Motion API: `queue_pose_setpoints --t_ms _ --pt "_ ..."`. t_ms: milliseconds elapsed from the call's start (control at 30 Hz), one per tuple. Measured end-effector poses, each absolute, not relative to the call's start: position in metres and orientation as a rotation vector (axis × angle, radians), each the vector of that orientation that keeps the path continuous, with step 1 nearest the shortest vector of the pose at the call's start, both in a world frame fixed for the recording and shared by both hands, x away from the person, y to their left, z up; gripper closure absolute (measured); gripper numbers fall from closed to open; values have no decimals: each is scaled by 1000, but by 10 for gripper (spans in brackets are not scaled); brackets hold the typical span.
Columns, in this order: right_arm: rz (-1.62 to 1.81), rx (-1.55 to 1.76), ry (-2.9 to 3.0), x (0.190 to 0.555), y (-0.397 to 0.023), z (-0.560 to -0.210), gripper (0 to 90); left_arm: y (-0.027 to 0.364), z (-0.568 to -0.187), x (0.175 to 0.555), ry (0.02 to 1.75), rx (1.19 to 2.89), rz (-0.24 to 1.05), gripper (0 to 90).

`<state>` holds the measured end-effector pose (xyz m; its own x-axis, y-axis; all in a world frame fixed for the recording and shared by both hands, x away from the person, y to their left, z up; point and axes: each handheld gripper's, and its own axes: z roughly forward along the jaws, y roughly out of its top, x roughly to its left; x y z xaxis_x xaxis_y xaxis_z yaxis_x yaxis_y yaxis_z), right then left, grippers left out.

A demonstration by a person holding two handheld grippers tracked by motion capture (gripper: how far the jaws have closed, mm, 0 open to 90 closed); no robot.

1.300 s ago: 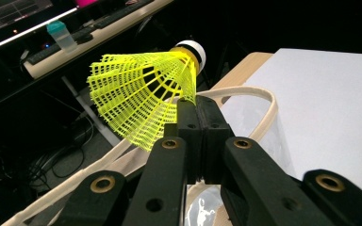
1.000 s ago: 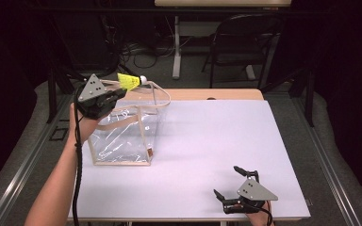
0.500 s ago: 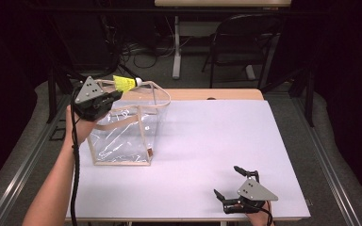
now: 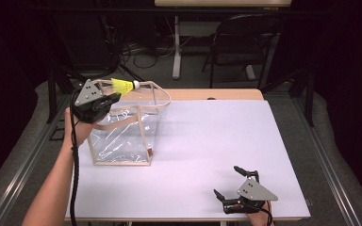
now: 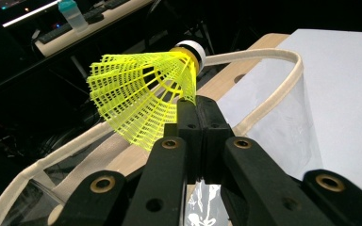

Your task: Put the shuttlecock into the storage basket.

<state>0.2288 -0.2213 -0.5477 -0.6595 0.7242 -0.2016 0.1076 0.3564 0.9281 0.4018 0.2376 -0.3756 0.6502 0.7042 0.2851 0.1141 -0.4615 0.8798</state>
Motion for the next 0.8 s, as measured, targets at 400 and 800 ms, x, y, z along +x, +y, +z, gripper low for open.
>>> queue_pose_setpoints --t_ms 400,800 --pt "1314 718 2016 229 -221 -548 14 241 -382 403 653 1965 806 896" --pt "1311 717 2018 229 -221 -548 14 243 -386 405 660 1996 795 894"
